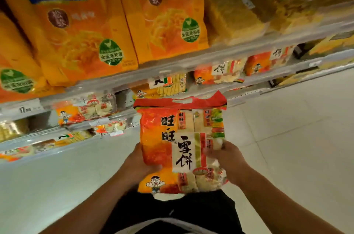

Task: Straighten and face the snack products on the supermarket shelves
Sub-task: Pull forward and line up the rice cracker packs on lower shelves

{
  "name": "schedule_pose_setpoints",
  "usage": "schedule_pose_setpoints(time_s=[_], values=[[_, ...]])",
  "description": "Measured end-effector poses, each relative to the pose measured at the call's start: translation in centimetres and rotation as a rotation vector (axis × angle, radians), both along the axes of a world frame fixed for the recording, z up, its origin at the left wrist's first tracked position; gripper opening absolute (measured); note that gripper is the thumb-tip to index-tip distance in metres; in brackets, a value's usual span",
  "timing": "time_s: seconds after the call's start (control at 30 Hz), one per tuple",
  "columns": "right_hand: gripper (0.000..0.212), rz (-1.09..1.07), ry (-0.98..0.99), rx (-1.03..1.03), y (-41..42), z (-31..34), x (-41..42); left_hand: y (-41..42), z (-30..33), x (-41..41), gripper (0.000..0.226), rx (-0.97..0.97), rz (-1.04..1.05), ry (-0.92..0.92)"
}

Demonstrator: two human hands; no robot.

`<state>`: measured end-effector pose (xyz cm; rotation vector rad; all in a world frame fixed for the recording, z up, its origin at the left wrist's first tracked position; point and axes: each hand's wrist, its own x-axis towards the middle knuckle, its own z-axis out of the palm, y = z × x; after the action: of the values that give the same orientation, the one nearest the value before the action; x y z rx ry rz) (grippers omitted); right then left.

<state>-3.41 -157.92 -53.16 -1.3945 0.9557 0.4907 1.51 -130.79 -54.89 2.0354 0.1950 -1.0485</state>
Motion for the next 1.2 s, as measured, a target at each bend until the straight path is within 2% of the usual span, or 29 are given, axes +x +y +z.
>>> schedule_pose_setpoints(time_s=[0.1,0.17,0.23,0.27,0.4,0.47,0.53,0.63,0.77,0.8,0.9,1.07,1.2], values=[[0.025,0.082,0.010,-0.032,-4.1,-0.2,2.1,-1.8,-0.7,0.8,0.041,-0.079,0.122,0.059],[0.026,0.128,-0.018,-0.052,-6.0,-0.1,3.0,-2.3,-1.5,2.2,0.040,-0.139,0.319,0.052],[0.026,0.162,-0.058,-0.080,-7.4,-0.4,3.5,-2.3,-2.7,4.8,0.028,-0.152,0.507,0.013],[0.025,0.172,-0.072,-0.094,-8.0,-0.7,3.6,-2.2,-3.5,6.4,0.027,-0.123,0.528,-0.019],[0.025,0.159,-0.088,-0.077,-9.9,-2.6,3.5,-2.6,-6.4,13.9,0.069,-0.015,0.462,-0.182],[0.028,0.133,-0.098,-0.051,-10.7,-3.5,3.2,-3.2,-7.6,17.3,0.079,0.042,0.518,-0.249],[0.030,0.098,-0.120,-0.025,-11.1,-3.9,2.9,-3.5,-8.6,19.6,0.075,0.015,0.607,-0.249],[0.031,0.058,-0.179,0.031,-11.3,-4.5,2.9,-4.2,-9.8,21.4,0.042,-0.032,0.704,-0.224],[0.032,0.033,-0.236,0.055,-11.0,-4.8,3.1,-4.2,-10.6,23.1,0.036,-0.072,0.840,-0.194],[0.033,0.024,-0.242,0.065,-10.9,-4.8,3.1,-4.0,-10.6,23.4,0.037,-0.044,0.829,-0.193],[0.034,0.008,-0.252,0.095,-10.5,-4.8,2.5,-3.5,-10.3,23.5,0.066,0.033,0.751,-0.190],[0.035,-0.020,-0.235,0.111,-9.5,-4.3,1.2,-3.0,-9.4,21.7,0.036,0.015,0.634,-0.386],[0.037,-0.021,-0.189,0.071,-9.5,-3.5,0.7,-2.5,-7.2,19.5,0.047,0.036,0.441,-0.602]])
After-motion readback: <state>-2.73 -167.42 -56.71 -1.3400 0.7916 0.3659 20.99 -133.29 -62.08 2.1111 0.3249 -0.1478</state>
